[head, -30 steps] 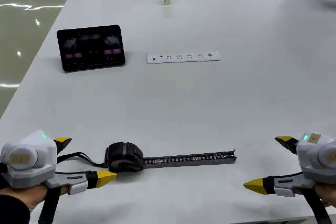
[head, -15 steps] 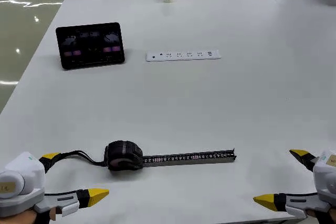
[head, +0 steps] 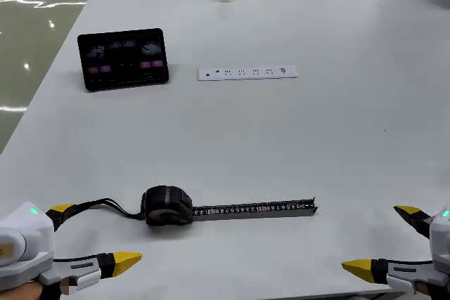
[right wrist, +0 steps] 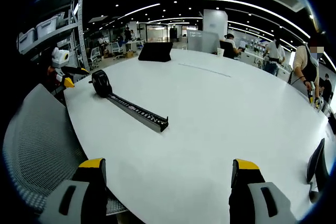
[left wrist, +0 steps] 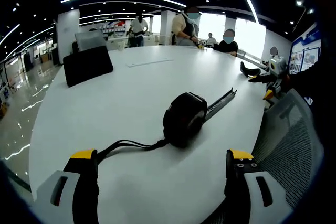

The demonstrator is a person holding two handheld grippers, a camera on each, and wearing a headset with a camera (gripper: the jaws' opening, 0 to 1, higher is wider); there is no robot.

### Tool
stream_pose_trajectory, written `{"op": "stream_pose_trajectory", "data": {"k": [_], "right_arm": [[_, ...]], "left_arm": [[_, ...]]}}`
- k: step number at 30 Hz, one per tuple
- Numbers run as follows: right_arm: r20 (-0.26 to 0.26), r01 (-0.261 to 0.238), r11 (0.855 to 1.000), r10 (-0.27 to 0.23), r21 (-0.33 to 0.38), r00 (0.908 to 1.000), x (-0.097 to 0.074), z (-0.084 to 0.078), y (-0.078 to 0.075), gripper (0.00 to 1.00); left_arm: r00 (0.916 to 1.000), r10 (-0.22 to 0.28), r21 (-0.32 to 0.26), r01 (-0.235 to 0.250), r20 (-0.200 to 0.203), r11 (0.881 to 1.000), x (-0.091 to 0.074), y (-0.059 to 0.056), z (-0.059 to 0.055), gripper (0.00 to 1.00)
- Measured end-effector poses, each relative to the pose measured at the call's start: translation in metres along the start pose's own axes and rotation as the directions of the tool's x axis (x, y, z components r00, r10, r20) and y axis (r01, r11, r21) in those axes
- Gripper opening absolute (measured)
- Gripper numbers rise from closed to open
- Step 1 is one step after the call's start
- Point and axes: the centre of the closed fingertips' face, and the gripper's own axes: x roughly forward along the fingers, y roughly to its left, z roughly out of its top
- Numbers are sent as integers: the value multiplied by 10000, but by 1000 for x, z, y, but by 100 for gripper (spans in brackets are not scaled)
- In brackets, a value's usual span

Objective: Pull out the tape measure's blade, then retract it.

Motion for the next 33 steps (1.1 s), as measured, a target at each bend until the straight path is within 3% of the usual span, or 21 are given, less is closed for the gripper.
{"op": "stream_pose_trajectory", "data": {"k": [1,3,7,10,16,22,28,33], "right_arm": [[274,20,9992,-9,-404,9996,0,4,-1,99],[-139,-157,9997,155,-168,9998,1,-2,3,99],[71,-160,9997,161,-161,9998,2,1,3,99],[-424,-174,9996,184,219,9989,4,-4,3,99],[-399,-228,9996,234,152,9989,4,0,2,99],[-404,-341,9994,344,85,9986,4,0,4,99],[-544,-458,9989,463,116,9974,6,-4,6,99],[-614,-529,9986,525,-49,9967,6,-2,4,99]], "left_arm": [[10000,7,-28,-7,6,10000,0,0,1,99],[10000,-43,4,43,16,10000,0,-1,4,99],[9999,-98,172,99,-31,9998,3,-2,11,99],[9999,-158,286,159,-56,9995,7,-3,16,99],[9998,-203,398,204,-23,9990,10,-3,19,99],[9998,-184,356,185,-36,9992,11,-5,19,99],[9995,-63,504,79,-324,9987,13,-7,9,99],[9995,-78,374,89,-302,9993,15,-12,6,99]]}}
